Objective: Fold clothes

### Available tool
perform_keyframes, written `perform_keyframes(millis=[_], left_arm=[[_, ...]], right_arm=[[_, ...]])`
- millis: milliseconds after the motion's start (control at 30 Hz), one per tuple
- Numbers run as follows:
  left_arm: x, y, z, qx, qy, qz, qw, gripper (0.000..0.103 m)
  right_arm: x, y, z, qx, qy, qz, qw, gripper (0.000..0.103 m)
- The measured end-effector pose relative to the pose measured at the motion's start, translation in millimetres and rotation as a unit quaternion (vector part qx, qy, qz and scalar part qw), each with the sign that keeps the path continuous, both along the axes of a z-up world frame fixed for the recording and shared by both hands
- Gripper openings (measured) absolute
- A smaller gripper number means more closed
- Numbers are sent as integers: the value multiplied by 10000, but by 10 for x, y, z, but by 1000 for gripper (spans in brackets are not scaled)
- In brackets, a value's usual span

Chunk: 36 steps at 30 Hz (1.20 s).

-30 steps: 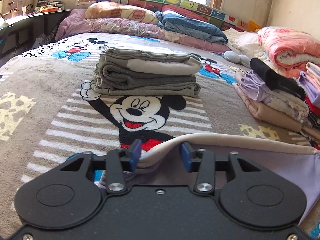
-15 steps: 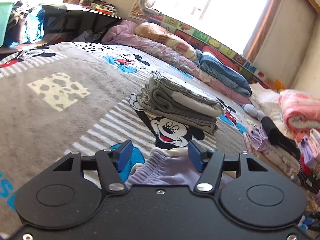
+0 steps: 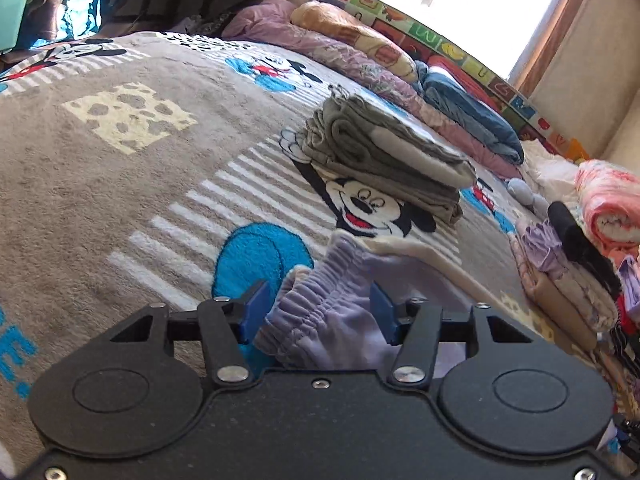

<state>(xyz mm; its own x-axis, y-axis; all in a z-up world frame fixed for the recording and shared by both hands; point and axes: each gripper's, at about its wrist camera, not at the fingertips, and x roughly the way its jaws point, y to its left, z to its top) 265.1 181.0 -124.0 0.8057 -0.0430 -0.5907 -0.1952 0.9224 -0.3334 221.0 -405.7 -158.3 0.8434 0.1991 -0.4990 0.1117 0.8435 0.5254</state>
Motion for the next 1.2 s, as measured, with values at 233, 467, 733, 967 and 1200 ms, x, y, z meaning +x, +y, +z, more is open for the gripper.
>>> perform_keyframes(millis=[233,467,733,967,1200], left_arm=[[-109,-156,204,1042,-264,-256,9939,14],[-2,-172,30,1328,110,-269,9907,24],[-172,-423,392,1612,-725,-418,9834,50],[-31,-1074,26,1487,20,-2247,9630,58],[-13,-910,24,1606,-99,-2116,9640,59]], right_arm=[[-132,-11,265,-141,-239,-127,9995,23],[-101,-86,-1,-169,561,-63,9983,39],[-340,-6,258,-822,-369,-165,9958,47],[-69,578,45,-1787,71,1184,9767,49],[-88,840,158,-2210,-193,1468,9640,50]])
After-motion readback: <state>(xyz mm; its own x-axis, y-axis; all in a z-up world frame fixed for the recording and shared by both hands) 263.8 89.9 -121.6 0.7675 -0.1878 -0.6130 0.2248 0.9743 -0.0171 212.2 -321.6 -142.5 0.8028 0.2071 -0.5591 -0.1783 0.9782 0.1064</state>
